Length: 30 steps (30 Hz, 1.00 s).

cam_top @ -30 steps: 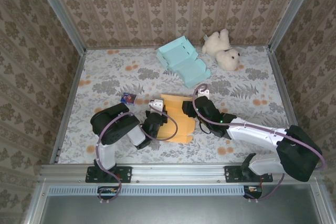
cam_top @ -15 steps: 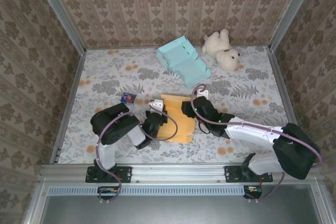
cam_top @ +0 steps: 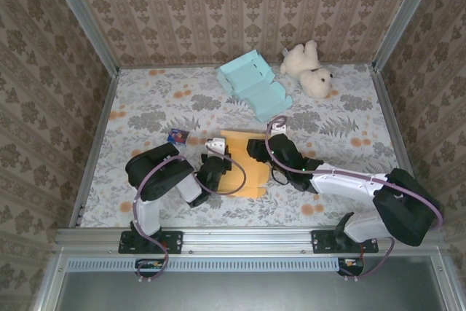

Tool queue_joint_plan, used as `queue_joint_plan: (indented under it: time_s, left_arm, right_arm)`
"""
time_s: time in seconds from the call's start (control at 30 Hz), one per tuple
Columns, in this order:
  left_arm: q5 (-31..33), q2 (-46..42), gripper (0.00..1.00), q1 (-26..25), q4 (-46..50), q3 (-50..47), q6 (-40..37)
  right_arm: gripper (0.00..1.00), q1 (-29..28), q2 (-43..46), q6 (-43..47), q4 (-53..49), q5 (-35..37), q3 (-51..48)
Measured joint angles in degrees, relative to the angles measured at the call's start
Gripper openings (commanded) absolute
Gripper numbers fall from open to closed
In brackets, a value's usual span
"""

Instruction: Fold the paper box

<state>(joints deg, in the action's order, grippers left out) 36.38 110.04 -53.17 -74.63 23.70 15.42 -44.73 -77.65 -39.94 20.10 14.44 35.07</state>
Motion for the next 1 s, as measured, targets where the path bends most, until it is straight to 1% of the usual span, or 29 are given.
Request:
queue_joint_plan:
  time_s: [0.23, 0.37, 0.47, 0.67, 0.83, 1.0]
  left_arm:
    - [0.98, 0.13, 0.00, 0.13, 0.00, 0.00, 0.61]
    - [1.40, 0.17, 0.00, 0.39, 0.00, 0.00, 0.72]
    - [1.38, 0.17, 0.00, 0.37, 0.00, 0.00, 0.81]
    - [0.90, 0.17, 0.00, 0.33, 0.00, 0.00, 0.81]
    - [0.42, 0.17, 0.00, 0.33, -0.04, 0.00, 0.81]
    - [0.20, 0.17, 0.00, 0.33, -0.04, 0.00, 0.79]
  right_arm:
    - [0.52, 0.11, -0.61, -1.75, 6.99, -1.66, -2.16]
    - [0.52, 0.28, -3.30, -4.02, 11.02, -2.03, -2.91]
    - [0.52, 0.31, -4.94, -6.38, 12.70, -2.64, -3.10]
    - [0.52, 0.31, -5.09, -10.62, 15.96, -2.10, -4.94]
    - [0.54, 0.31, -5.09, -13.29, 16.68, -1.29, -5.14]
    - [0.53, 0.44, -5.22, -16.96, 17.03, -0.90, -5.14]
